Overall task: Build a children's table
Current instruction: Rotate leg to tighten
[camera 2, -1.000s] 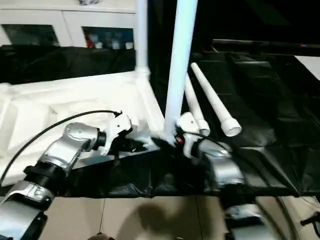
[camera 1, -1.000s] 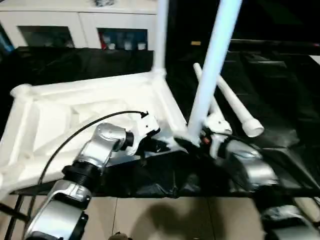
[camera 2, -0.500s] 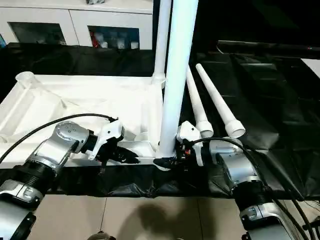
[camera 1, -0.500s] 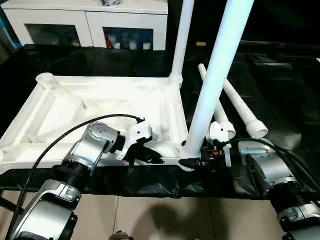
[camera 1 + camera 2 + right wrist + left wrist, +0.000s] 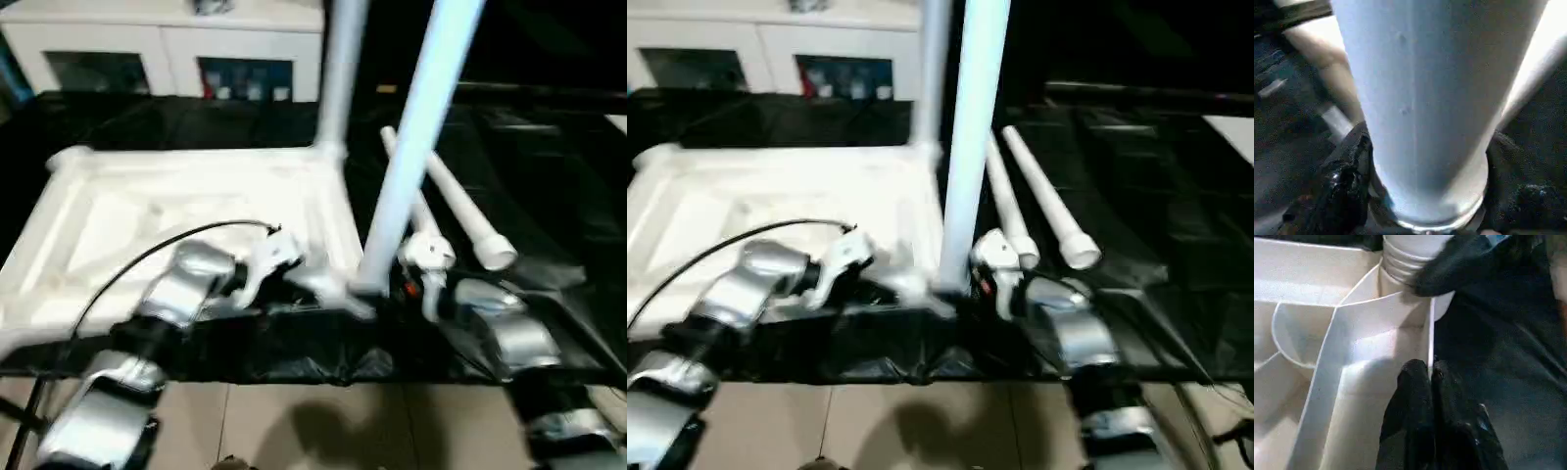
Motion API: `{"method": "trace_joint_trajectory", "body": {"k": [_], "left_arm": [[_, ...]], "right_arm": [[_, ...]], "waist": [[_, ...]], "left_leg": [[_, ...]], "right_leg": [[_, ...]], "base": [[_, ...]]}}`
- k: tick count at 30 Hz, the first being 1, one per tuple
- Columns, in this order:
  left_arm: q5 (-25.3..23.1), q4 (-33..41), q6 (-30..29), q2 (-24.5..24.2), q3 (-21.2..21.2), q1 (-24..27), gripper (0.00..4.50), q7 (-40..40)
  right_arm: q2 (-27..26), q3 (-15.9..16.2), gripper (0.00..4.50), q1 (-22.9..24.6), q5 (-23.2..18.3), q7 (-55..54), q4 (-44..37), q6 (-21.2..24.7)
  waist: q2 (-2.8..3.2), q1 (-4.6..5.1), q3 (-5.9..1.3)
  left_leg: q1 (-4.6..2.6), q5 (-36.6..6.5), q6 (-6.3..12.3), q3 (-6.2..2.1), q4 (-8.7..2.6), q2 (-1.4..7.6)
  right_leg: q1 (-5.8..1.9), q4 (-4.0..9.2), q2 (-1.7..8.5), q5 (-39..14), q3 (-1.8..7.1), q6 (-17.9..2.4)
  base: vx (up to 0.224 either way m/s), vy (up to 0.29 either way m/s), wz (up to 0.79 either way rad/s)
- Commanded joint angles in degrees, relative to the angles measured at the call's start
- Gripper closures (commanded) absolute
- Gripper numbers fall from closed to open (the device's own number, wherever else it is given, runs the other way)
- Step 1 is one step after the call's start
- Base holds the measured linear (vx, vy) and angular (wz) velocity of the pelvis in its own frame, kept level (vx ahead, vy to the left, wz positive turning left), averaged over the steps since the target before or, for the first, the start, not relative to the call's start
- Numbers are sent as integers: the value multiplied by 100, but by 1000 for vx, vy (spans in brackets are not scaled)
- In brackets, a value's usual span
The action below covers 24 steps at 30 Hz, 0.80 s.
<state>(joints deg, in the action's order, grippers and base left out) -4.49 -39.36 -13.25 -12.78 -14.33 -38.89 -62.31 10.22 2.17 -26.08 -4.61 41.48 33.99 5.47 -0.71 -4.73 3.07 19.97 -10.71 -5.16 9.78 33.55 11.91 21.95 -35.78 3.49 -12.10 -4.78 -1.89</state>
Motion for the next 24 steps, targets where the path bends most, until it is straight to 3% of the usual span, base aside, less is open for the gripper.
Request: {"method": "trace_joint_trajectory", "body": {"k": [1, 2, 3, 5, 6, 8, 10, 12, 13, 14, 17, 18, 21, 22, 24], "left_arm": [[98, -22, 36, 581, -112, -238, 450, 430], [87, -35, 38, 605, -116, -246, 450, 468], [24, -100, 53, 760, -152, -290, 450, 677], [42, -108, 29, 895, -166, -325, 450, 772], [60, -107, 17, 924, -166, -335, 450, 787], [25, -115, 54, 928, -201, -347, 450, 759], [13, -75, 93, 875, -194, -314, 450, 684], [37, -29, 142, 797, -182, -269, 450, 567], [48, -9, 153, 760, -172, -248, 450, 527], [67, 15, 179, 719, -159, -217, 450, 477], [131, 142, 218, 543, -148, -109, 450, 244], [221, 292, 337, 330, -171, 2, 450, -131], [266, 366, 412, 216, -185, 56, 450, -332], [304, 419, 421, 164, -185, 78, 450, -444], [369, 529, 412, 11, -199, 116, 450, -742]], "right_arm": [[-530, 360, 183, -77, 120, -517, 273, 45], [-565, 349, 183, -86, 122, -583, 292, 49], [-799, 298, 183, -152, 138, -1009, 414, 64], [-1045, 275, 183, -261, 202, -1487, 561, 62], [-1099, 276, 183, -293, 223, -1579, 596, 55], [-1215, 284, 183, -345, 266, -1606, 613, -89], [-1251, 213, 127, -393, 197, -1468, 594, -200], [-1197, 201, 105, -424, 158, -1272, 566, -237], [-1156, 213, 105, -425, 157, -1176, 541, -258], [-1089, 249, 75, -411, 171, -1067, 503, -284], [-789, 417, 63, -334, 184, -600, 290, -356], [-404, 598, 63, -227, 62, 152, -11, -272], [-203, 693, 63, -170, 20, 601, -146, -247], [-97, 744, 63, -142, 10, 804, -211, -226], [170, 833, 63, -86, -102, 1370, -378, -44]], "waist": [[-12, 19, -324], [-18, 21, -322], [13, 5, -330], [-8, 11, -334], [41, 3, -338], [31, 17, -352], [40, 22, -356], [43, 34, -353], [41, 37, -355], [7, 39, -355], [18, 40, -365], [-74, 55, -367], [-31, 23, -364], [-62, 19, -369], [-55, 2, -356]], "left_leg": [[-24, -1037, 82, -47, -407, 161], [-22, -1023, 122, -37, -399, 152], [-25, -998, 137, -40, -396, 152], [9, -906, 157, -41, -399, 141], [1, -857, 144, -47, -404, 146], [16, -813, 169, -41, -395, 146], [14, -810, 199, -42, -397, 153], [12, -817, 232, -40, -398, 155], [10, -834, 257, -36, -393, 153], [19, -783, 289, -35, -393, 152], [26, -694, 351, -33, -380, 153], [38, -618, 427, -15, -369, 147], [41, -507, 584, -15, -365, 163], [31, -502, 591, -16, -361, 166], [24, -554, 615, -10, -361, 170]], "right_leg": [[-244, 563, 513, -1620, 339, -958], [-241, 568, 501, -1533, 343, -942], [-240, 558, 510, -1458, 350, -950], [-264, 548, 508, -1358, 345, -942], [-253, 537, 516, -1293, 349, -952], [-269, 519, 506, -1043, 353, -992], [-273, 500, 501, -863, 352, -1035], [-276, 491, 495, -739, 352, -1096], [-281, 488, 496, -690, 355, -1128], [-294, 476, 501, -643, 356, -1143], [-306, 464, 505, -505, 355, -1177], [-319, 457, 486, -376, 355, -1191], [-309, 434, 503, -256, 359, -1208], [-316, 418, 499, -240, 353, -1227], [-310, 432, 489, -337, 346, -1239]], "base": [[0, 0, 0], [0, 0, 0], [0, 0, 0], [0, 0, 0], [0, 0, 0], [0, 0, 0], [0, 0, 0], [0, 0, 0], [0, 0, 0], [0, 0, 0], [0, 0, 0], [0, 0, 0], [0, 0, 0], [0, 0, 0], [0, 0, 0]]}}
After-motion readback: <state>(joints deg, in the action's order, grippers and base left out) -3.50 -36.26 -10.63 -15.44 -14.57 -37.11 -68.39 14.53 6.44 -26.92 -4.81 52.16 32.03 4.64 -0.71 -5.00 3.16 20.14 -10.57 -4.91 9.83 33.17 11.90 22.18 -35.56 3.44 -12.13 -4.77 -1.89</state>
